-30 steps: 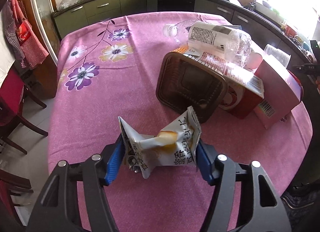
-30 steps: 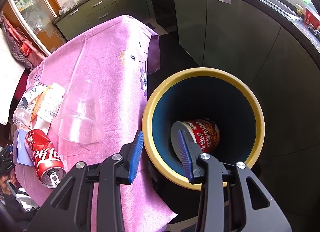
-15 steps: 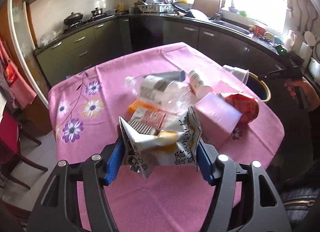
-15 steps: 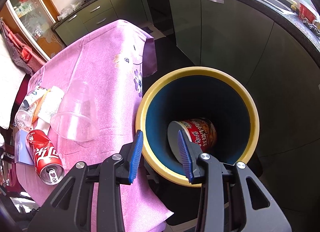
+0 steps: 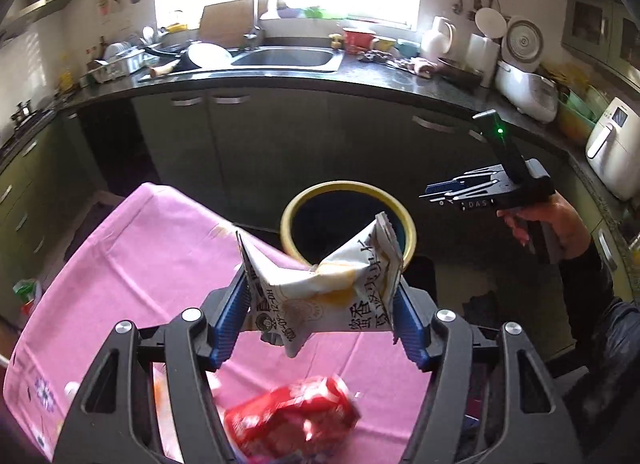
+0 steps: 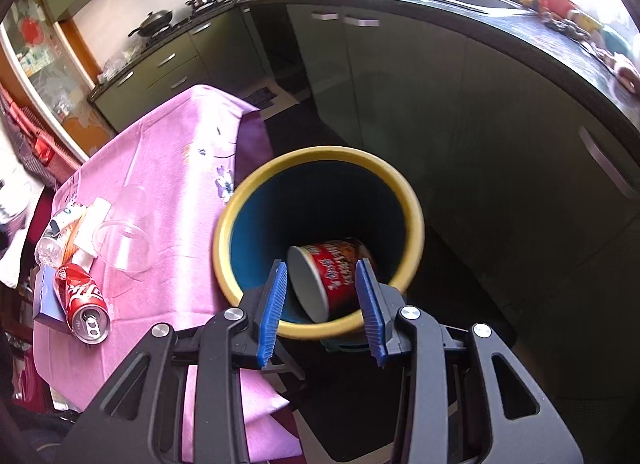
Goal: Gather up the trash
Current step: 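Drop the snack wrapper into the trash bin by opening the left gripper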
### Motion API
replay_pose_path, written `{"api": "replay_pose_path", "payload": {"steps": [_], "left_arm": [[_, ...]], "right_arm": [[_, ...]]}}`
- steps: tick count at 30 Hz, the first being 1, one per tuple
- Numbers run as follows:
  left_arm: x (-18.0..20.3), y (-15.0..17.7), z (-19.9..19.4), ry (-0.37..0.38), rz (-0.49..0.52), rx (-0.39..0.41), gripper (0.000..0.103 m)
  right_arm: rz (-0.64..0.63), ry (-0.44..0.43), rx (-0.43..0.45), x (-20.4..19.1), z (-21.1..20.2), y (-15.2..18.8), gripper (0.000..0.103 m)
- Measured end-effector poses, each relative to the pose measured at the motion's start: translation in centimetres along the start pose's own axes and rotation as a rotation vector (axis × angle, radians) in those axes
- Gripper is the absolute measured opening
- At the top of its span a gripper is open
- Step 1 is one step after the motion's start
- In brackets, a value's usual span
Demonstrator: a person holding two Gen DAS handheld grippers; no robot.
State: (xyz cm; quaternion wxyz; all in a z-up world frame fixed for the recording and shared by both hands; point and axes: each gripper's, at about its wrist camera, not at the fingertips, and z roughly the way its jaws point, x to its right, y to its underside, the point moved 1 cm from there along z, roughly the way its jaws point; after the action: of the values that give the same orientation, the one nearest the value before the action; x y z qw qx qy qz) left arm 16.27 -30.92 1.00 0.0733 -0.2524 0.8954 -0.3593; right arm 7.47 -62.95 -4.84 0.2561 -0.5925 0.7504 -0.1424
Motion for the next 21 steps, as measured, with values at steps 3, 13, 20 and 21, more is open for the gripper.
{"api": "replay_pose_path", "payload": {"steps": [3,13,20,21], "left_arm": [[2.0,-3.1,5.6,0.041,0.038,-0.055,0.063],[3.7,-9.2,15.2,0.006,-0.035,-0.085,0.087],[2.4,-7.2,6.2,0.046,-0.082,0.174,0.087],[2.1,-6.7,4.5,0.016,-0.084,0.201,0.088]], "right_arm": [[0.029,0.014,0.009,1.8,-0.9,1.1,0.036],[0.051,0.009,0.004,3.9,-1.3,2.4,0.036],[0.002,-0.033,0.017,1.4,-1.2,2.4,0.041],[-0.016,-0.046,0.019,0.6,-1.1,2.4,0.041]]}}
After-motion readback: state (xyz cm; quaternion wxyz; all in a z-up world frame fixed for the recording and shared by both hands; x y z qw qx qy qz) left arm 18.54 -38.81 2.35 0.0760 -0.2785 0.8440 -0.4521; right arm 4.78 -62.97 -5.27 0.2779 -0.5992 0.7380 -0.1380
